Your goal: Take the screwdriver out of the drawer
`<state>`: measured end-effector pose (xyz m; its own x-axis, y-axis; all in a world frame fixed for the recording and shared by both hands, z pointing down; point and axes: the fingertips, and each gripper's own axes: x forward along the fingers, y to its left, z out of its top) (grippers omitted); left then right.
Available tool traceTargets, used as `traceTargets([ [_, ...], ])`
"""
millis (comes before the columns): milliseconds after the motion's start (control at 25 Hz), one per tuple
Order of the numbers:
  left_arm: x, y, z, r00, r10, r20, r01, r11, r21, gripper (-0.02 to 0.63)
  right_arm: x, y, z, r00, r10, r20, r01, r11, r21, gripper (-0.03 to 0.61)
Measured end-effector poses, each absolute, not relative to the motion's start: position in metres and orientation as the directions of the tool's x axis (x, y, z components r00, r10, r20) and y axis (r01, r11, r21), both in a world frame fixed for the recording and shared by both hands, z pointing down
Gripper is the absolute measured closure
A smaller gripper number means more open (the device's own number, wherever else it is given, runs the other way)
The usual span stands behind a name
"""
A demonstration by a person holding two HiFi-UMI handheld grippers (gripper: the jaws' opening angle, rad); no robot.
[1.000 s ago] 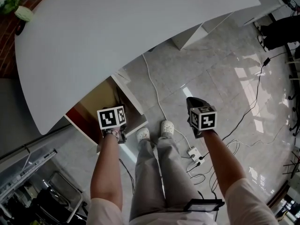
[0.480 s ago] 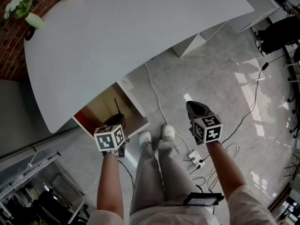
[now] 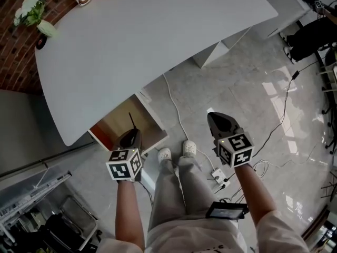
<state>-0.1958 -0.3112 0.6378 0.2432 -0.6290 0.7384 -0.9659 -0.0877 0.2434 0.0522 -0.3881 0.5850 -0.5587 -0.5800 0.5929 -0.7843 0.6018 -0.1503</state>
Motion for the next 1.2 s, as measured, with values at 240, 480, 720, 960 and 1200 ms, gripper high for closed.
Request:
traceTargets([
  [240, -0.188, -0.319, 0.577, 0.264, -0.675, 0.689, -0.963, -0.149, 0.223, 0.549, 0.041, -0.381, 0.523, -0.592, -0.583, 0.556, -0.725, 0.687, -0.053, 0.558],
  [480, -0.186, -0.317, 0.508, 0.267, -0.741, 0.616, -0.962, -0.166, 0.217, 0.549, 0.036, -0.367, 0.455, -0.616, -0.607, 0.502, -0.677, 0.734, 0.056, 0.558],
  [720, -0.184, -0.309, 0.458, 0.258, -0.788, 0.559, -0.965, -0.183, 0.188, 0.549, 0.037, -0.366, 0.396, -0.63, -0.656, 0.416, -0.688, 0.72, 0.092, 0.558],
  [960, -0.193, -0.297, 0.41, 0.211, -0.857, 0.47, -0.971, -0.13, 0.2, 0.549, 0.054, -0.359, 0.345, -0.602, -0.731, 0.323, -0.757, 0.65, 0.061, 0.558],
  [1200, -0.201, -0.294, 0.362, 0.185, -0.902, 0.391, -0.979, -0.135, 0.153, 0.549, 0.068, -0.346, 0.307, -0.593, -0.769, 0.241, -0.787, 0.616, 0.031, 0.558],
])
